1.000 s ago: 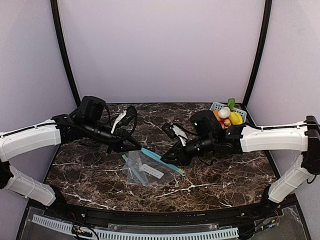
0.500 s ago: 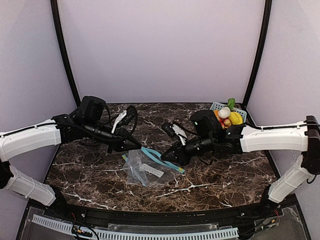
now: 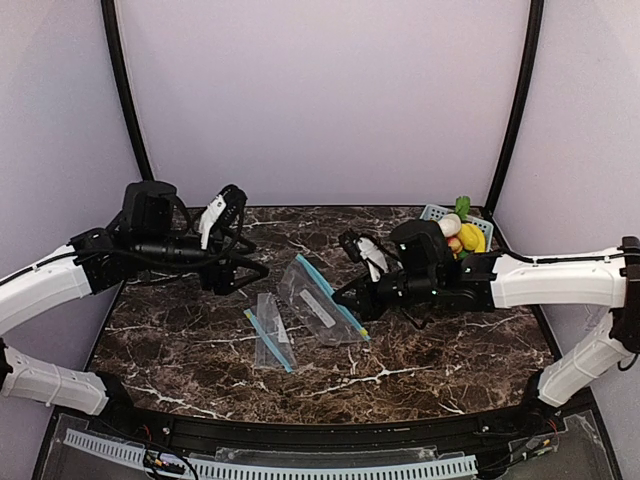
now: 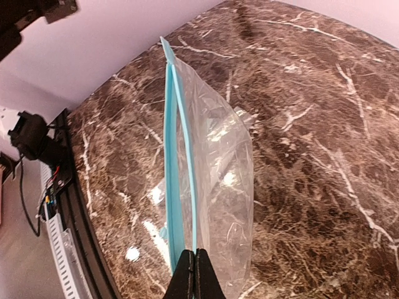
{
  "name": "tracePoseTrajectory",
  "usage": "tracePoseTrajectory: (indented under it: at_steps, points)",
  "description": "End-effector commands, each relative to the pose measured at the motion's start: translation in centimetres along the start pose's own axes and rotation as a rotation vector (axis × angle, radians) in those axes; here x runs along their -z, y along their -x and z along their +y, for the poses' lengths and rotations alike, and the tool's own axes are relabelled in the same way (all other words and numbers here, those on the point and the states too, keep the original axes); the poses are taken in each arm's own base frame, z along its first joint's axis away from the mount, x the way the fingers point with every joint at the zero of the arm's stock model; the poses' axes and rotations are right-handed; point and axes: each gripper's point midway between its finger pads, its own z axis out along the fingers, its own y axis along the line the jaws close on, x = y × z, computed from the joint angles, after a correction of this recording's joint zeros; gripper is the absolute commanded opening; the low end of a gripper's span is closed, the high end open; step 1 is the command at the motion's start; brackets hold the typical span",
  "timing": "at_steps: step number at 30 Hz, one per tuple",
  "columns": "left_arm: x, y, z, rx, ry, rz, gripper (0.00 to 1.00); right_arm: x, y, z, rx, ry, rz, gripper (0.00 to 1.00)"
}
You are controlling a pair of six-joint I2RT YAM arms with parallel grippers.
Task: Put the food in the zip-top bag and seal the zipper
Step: Pass from the left arm to the right, then open the zipper food storage bag at the center of the board.
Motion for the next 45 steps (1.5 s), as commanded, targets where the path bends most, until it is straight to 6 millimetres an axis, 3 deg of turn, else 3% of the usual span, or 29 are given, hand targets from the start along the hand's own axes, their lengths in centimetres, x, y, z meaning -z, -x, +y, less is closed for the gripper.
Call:
tracePoseTrajectory:
  at_steps: [1,8,9,17,27,38,45]
  points:
    - [2.1,1.9,2.1,0.087,0.175,-0.106,0.73,1.0,2.4,-2.1,-0.030,-0.193,-0.101,0.00]
    - [2.3,2.1,3.2,0.418,0.198,-0.249,0.66,-0.3,2.7,-3.5,-0.071,-0.370,-0.114,0.00]
    - [2.4,2.8,3.3,0.436,0.191,-0.295,0.66,-0.6,2.7,-3.6,-0.082,-0.380,-0.116,0.00]
    - [-0.3,0.4,3.7,0.685,0.125,-0.377,0.61,-3.1,3.5,-2.4,-0.125,-0.380,-0.127,0.00]
    - [-3.7,-3.0,4.3,0.773,0.136,-0.289,0.58,-6.2,3.0,-1.2,-0.148,-0.334,-0.108,0.00]
    - [-6.5,-5.9,4.4,0.832,0.122,-0.214,0.58,-7.6,3.1,-0.4,-0.145,-0.295,-0.097,0.00]
    - [-7.5,-6.5,4.5,0.841,0.112,-0.190,0.58,-8.1,3.0,-0.1,-0.142,-0.278,-0.091,0.00]
